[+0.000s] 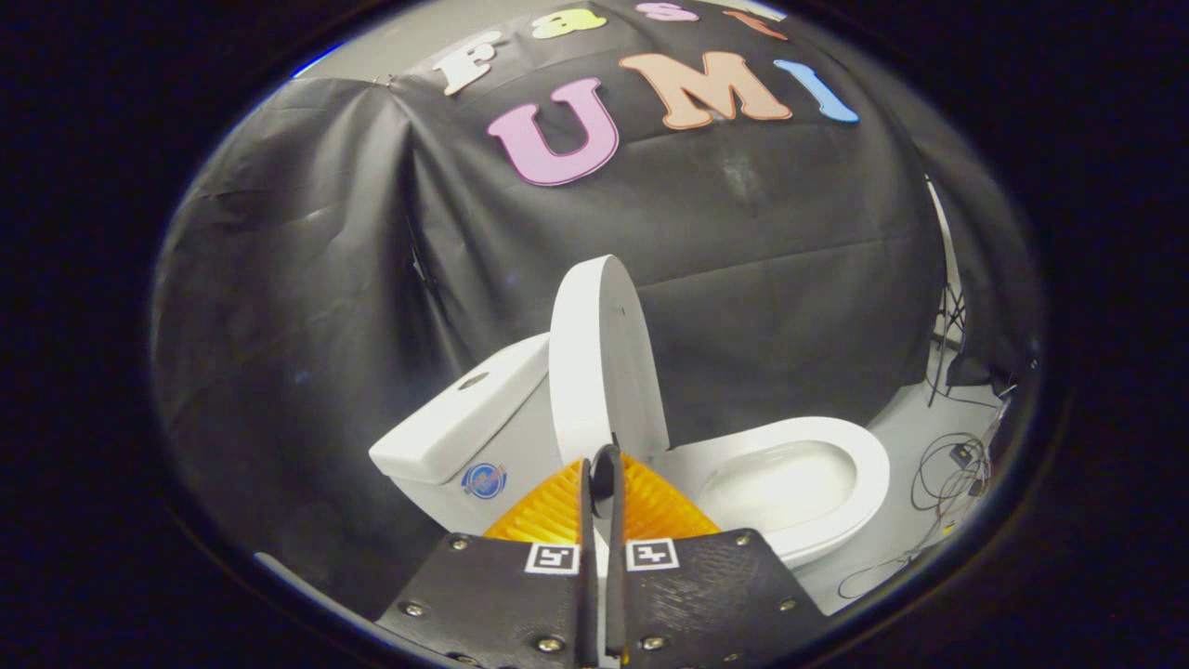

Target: Open the toilet lid.

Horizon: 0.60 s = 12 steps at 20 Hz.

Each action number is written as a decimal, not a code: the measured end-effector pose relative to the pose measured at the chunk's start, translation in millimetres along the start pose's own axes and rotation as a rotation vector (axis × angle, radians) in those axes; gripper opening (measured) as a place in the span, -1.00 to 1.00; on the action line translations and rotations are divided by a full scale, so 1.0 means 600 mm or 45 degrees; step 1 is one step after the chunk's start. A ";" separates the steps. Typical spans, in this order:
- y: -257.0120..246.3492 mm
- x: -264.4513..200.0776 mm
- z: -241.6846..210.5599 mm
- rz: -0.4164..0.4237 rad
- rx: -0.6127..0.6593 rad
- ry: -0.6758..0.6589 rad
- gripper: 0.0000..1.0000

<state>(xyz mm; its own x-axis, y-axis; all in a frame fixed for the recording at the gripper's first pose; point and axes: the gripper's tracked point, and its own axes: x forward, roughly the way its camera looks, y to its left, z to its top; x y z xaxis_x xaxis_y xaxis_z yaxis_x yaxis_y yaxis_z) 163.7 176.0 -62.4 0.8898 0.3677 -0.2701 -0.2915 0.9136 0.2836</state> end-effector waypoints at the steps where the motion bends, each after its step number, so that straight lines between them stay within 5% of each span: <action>1: 0.001 0.001 0.001 0.006 0.006 -0.003 -0.91; 12: 0.046 0.004 -0.002 0.110 0.054 -0.010 -0.92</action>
<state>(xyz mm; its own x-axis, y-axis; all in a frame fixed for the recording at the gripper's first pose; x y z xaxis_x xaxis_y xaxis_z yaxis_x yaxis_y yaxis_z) 157.5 202.6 -56.4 0.8649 0.4432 -0.2358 -0.3520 0.8703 0.3445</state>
